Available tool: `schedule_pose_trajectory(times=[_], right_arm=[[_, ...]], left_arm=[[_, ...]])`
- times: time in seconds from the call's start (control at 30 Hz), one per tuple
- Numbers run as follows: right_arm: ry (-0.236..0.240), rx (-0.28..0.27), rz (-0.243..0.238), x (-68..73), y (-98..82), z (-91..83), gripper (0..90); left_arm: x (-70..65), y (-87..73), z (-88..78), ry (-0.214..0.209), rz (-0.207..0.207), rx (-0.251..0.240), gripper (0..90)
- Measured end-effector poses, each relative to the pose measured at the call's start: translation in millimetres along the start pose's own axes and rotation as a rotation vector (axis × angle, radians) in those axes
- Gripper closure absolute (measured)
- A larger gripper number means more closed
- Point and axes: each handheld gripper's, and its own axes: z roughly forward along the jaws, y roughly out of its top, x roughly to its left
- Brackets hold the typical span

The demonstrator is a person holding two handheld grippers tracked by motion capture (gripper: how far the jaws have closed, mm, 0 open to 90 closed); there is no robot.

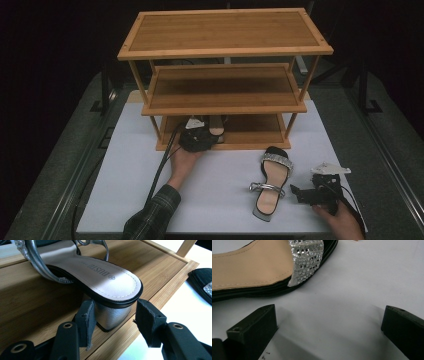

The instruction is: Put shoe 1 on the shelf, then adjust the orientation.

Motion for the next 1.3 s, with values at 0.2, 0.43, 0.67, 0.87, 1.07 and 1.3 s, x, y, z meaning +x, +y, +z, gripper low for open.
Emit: schedule_pose_trajectory(times=[0.2, 0.43, 0.67, 0.87, 1.07, 1.3], right_arm=[[0.000, 0.000, 0.000, 0.0, 0.0, 0.0, 0.0], [-0.001, 0.000, 0.002, 0.2, 0.0, 0.0, 0.0], [0.000, 0.004, 0.000, -0.1, 0.4, 0.0, 0.0], [-0.001, 0.008, 0.001, 0.1, 0.9, 0.2, 0.0], [-0.002, 0.009, 0.001, 0.2, 1.0, 0.3, 0.0], [-0.001, 0.019, -0.001, 0.0, 2.2, 0.3, 0.0]], left_arm=[[2.9, -0.4, -4.5, 0.001, 0.008, 0.014, 53.3], [-0.3, -5.0, -26.3, -0.053, 0.055, 0.053, 42.4], [2.2, -28.5, -56.3, -0.057, 0.066, 0.100, 35.2], [7.7, -46.8, -88.4, -0.023, 0.080, 0.127, 29.2], [10.0, -61.0, -114.1, 0.012, 0.090, 0.144, 23.7], [11.5, -83.7, -142.9, 0.042, 0.074, 0.168, 16.1]])
